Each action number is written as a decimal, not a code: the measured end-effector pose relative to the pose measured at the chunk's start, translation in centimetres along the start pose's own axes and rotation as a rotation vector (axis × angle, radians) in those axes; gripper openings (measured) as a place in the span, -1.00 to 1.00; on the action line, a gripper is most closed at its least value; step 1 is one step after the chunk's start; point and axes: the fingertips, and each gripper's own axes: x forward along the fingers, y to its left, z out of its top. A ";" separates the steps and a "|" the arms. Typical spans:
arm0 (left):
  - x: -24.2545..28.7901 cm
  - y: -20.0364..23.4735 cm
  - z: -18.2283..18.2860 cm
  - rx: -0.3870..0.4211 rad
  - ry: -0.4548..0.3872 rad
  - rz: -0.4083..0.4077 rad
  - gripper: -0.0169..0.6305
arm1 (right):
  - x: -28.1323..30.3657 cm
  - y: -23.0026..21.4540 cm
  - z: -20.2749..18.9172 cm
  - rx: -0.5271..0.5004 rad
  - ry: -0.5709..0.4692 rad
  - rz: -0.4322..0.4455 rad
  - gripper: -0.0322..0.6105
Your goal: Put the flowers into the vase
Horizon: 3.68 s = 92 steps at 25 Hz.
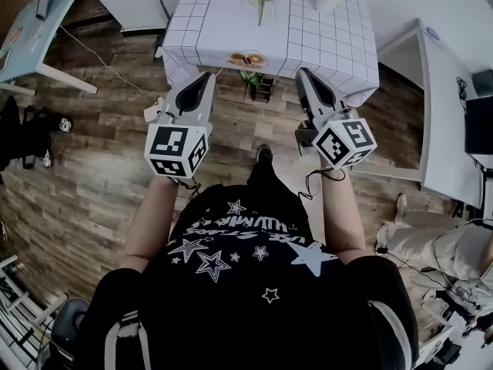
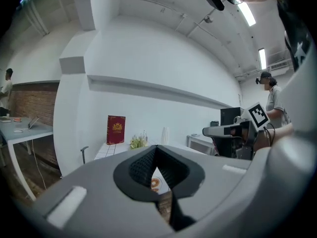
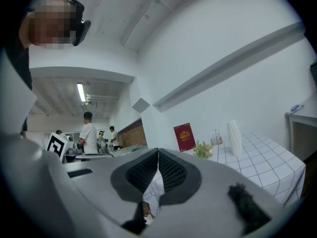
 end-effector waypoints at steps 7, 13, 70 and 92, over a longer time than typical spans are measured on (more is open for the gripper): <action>6.4 -1.0 2.1 -0.010 -0.032 0.004 -0.92 | 2.2 -6.9 1.4 0.030 0.023 0.018 -0.86; 12.1 -2.2 2.7 -0.022 -0.032 0.045 -0.92 | 3.3 -13.3 1.8 0.058 0.066 0.029 -0.86; 31.5 24.2 0.5 -0.145 0.045 -0.128 -0.92 | 32.5 -24.6 -14.5 0.364 0.691 -0.267 -0.52; 33.4 26.8 -1.8 -0.198 0.084 -0.153 -0.92 | 36.5 -28.7 -19.1 0.287 0.979 -0.420 -0.54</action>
